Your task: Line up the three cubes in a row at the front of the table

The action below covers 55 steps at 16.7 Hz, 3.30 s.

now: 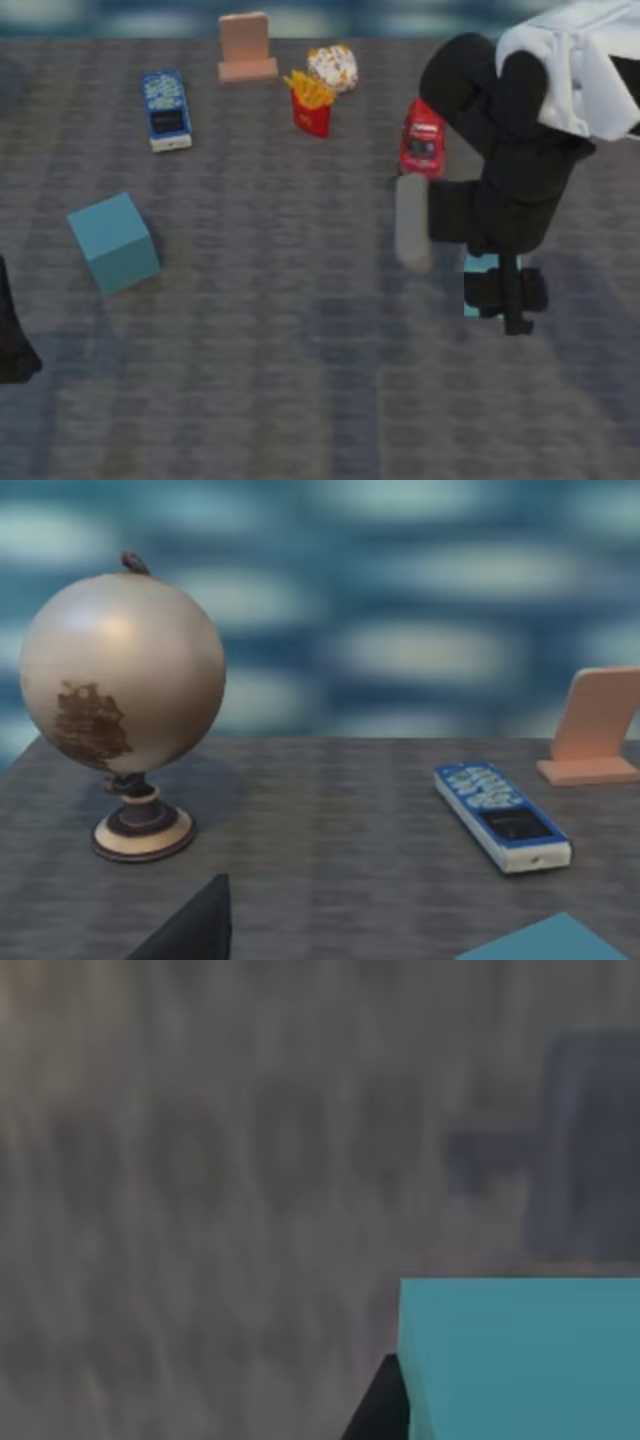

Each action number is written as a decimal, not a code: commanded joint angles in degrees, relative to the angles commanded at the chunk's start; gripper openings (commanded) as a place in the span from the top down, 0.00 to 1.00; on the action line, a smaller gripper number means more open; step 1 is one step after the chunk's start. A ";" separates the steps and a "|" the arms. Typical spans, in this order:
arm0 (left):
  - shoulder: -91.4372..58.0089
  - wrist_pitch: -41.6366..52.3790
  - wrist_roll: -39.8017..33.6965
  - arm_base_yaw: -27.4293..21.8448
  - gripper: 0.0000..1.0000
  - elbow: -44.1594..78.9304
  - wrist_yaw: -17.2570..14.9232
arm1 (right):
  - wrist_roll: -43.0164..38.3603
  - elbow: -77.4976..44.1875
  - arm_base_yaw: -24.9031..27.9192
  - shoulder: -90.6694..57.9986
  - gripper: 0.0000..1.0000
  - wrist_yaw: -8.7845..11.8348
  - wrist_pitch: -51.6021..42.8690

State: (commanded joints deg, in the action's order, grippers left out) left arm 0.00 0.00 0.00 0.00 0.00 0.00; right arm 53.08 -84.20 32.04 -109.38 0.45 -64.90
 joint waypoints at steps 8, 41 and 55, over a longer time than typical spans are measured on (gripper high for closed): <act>0.00 0.00 0.00 0.00 0.00 0.00 0.00 | -2.64 4.34 7.06 3.83 1.00 0.04 0.57; 0.00 0.00 0.00 0.00 0.00 0.00 0.00 | -2.74 14.92 7.36 -0.74 0.00 -0.02 15.94; 0.00 0.00 0.00 0.00 0.00 0.00 0.00 | -2.45 4.90 7.64 4.44 0.00 0.01 0.79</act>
State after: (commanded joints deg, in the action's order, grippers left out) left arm 0.00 0.00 0.00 0.00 0.00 0.00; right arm 50.63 -79.29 39.68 -104.94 0.46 -64.12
